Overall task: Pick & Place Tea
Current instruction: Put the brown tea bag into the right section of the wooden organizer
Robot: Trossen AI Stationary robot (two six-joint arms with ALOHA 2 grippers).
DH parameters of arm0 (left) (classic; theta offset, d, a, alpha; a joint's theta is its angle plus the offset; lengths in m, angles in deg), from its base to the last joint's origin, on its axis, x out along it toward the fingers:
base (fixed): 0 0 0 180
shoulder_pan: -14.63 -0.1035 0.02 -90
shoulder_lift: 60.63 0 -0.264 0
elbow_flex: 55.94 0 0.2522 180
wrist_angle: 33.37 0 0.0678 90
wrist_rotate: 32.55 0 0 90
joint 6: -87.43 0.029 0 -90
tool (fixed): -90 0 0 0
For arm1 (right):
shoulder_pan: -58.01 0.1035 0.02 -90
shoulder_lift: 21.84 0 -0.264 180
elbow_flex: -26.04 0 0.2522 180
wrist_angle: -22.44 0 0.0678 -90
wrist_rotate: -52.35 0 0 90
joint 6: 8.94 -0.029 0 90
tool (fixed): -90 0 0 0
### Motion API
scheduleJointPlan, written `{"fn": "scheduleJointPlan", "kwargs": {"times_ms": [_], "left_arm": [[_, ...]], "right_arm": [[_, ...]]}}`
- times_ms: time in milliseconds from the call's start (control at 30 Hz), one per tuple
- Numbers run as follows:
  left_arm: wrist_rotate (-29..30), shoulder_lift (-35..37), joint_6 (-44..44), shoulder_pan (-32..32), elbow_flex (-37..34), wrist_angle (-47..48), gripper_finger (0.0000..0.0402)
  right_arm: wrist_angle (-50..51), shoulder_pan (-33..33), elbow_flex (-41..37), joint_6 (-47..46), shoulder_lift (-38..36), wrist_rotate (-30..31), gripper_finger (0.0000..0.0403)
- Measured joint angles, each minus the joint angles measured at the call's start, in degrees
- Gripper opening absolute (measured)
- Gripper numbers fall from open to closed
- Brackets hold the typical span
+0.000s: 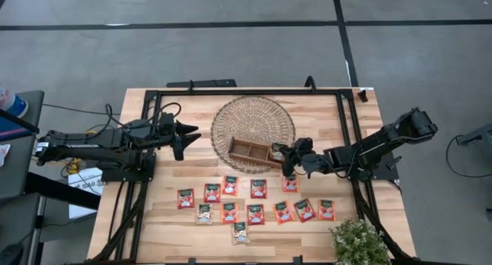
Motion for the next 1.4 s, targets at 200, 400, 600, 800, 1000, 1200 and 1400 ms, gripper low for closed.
{"fn": "scheduleJointPlan", "kwargs": {"times_ms": [200,400,600,800,1000,1200,1400], "left_arm": [[-0.6,0.0,0.1,0.0,0.0,0.0,0.0167],[-0.6,0.0,0.1,0.0,0.0,0.0,0.0167],[-0.6,0.0,0.0,0.0,0.0,0.0,0.0167],[-1.2,0.0,0.0,0.0,0.0,0.0,0.0167],[-2.2,0.0,0.2,0.0,0.0,0.0,0.0167],[-3.1,0.0,2.2,0.0,0.0,0.0,0.0167],[-5.6,0.0,2.4,0.0,0.0,0.0,0.0167]], "right_arm": [[-0.8,0.0,0.0,-0.2,0.0,0.1,0.0003],[-0.6,0.0,0.0,-1.9,0.0,2.3,0.0],[-1.0,0.6,0.0,-2.0,0.0,3.2,0.0],[-3.7,2.5,1.9,5.8,-5.1,2.0,0.0],[29.6,-2.8,17.2,17.7,-12.6,-13.9,0.0],[62.4,-12.0,34.5,28.0,-9.9,-30.4,0.0001],[69.7,-18.8,41.9,36.6,-4.5,-43.1,0.0021]]}}
